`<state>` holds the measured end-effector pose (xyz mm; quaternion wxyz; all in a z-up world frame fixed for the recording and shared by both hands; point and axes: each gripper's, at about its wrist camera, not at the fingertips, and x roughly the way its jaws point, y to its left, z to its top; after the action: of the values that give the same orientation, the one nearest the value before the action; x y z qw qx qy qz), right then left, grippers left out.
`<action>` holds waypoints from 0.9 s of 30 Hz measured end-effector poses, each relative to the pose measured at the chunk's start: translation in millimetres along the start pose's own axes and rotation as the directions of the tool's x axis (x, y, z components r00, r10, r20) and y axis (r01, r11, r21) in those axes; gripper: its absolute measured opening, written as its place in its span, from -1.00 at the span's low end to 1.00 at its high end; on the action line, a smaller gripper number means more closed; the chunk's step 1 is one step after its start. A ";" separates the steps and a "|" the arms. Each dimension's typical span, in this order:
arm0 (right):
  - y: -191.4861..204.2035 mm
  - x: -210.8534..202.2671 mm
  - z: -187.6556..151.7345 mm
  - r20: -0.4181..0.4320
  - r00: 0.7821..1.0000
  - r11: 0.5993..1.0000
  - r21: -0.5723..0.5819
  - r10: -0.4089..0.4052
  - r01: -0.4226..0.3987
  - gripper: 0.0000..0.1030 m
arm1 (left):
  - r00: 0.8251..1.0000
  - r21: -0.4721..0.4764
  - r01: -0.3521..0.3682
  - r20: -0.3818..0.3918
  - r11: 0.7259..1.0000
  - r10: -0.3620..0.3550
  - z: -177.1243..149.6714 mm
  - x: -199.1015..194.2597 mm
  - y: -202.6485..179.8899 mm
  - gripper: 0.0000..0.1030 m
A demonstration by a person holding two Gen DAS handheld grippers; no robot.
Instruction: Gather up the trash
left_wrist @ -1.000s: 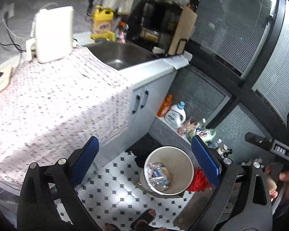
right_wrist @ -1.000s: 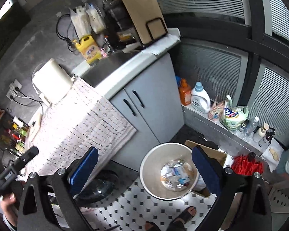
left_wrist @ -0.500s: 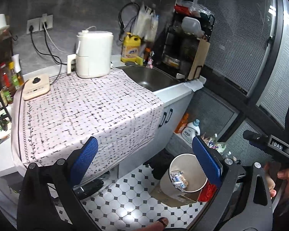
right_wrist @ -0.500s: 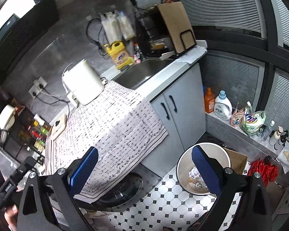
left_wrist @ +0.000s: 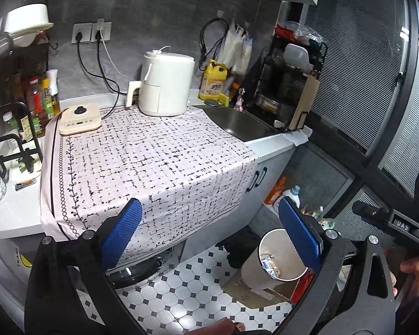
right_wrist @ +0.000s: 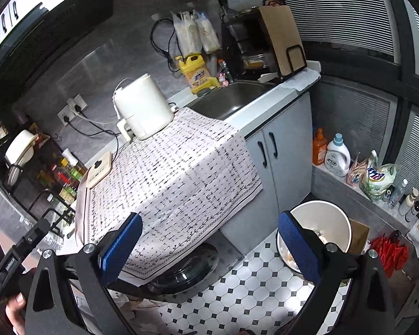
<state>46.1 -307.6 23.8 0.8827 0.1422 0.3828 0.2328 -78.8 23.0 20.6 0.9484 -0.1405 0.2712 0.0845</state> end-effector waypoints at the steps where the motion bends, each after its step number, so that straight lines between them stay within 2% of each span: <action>1: 2.2 0.0 -1.3 -0.003 1.000 1.000 -0.006 0.002 -0.002 0.85 | 1.000 -0.002 -0.003 0.003 1.000 0.003 -0.4 -2.6 1.6 0.89; 12: 7.6 -9.8 -8.8 0.001 1.000 1.000 -0.030 -0.002 0.002 0.85 | 1.000 -0.010 -0.016 0.024 1.000 0.016 0.5 -10.1 5.7 0.89; 27: 0.9 -18.8 -9.8 0.037 0.998 0.999 -0.020 -0.045 0.046 0.85 | 0.999 0.003 0.012 0.033 1.000 -0.012 5.1 -9.9 5.2 0.89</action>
<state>27.4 -315.9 29.0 0.8960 0.1282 0.3675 0.2139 -85.9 28.7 28.9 0.9534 -0.1396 0.2549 0.0807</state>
